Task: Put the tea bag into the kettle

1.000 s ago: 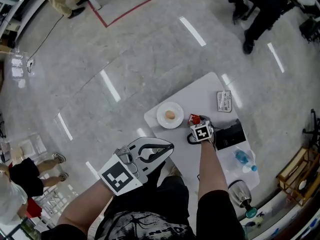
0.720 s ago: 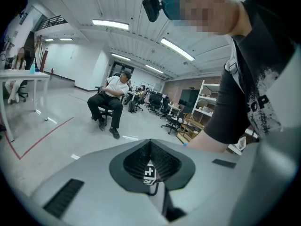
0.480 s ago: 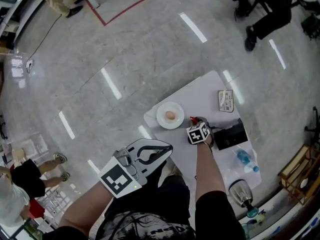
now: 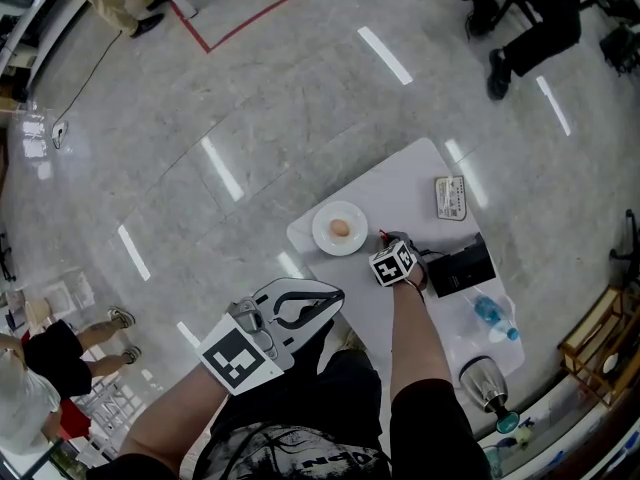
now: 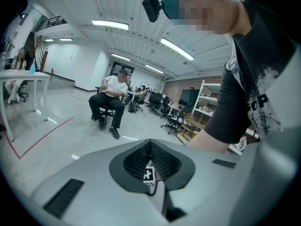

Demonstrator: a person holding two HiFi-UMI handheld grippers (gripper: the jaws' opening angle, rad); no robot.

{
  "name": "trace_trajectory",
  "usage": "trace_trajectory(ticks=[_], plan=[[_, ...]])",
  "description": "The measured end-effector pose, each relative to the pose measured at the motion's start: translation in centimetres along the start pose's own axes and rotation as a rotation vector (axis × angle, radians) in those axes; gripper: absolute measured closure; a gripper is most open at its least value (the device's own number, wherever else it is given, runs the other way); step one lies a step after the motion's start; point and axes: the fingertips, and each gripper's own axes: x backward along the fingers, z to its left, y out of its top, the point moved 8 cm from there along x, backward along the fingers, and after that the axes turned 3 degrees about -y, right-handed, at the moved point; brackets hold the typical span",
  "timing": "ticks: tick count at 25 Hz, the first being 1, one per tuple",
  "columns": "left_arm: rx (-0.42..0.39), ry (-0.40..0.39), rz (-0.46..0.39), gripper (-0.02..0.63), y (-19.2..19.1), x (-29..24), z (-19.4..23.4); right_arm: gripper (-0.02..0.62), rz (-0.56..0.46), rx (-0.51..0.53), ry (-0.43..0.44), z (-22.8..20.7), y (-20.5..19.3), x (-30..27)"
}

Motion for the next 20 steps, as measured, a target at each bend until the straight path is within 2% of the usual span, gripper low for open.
trace_trajectory(ticks=[3, 6, 11, 14, 17, 20], plan=[[0.006, -0.001, -0.015, 0.6, -0.1, 0.1, -0.3, 0.554, 0.011, 0.007, 0.006, 0.2, 0.6, 0.5], [0.005, -0.009, -0.039, 0.6, 0.2, -0.1, -0.5, 0.555, -0.022, -0.02, -0.004, 0.0, 1.9, 2.2], [0.008, -0.03, -0.05, 0.6, 1.0, -0.5, -1.0, 0.554, -0.084, -0.084, -0.011, -0.3, 3.4, 7.8], [-0.019, -0.058, -0.045, 0.6, 1.6, -0.8, -1.8, 0.554, -0.125, -0.162, -0.018, -0.2, 2.9, 11.9], [-0.047, -0.075, -0.054, 0.6, 2.8, -0.9, -2.4, 0.554, -0.193, -0.209, -0.049, -0.6, 2.9, 16.8], [-0.072, -0.086, -0.076, 0.6, 4.3, -0.7, -2.9, 0.554, -0.307, -0.235, -0.088, -0.4, 3.7, 22.1]])
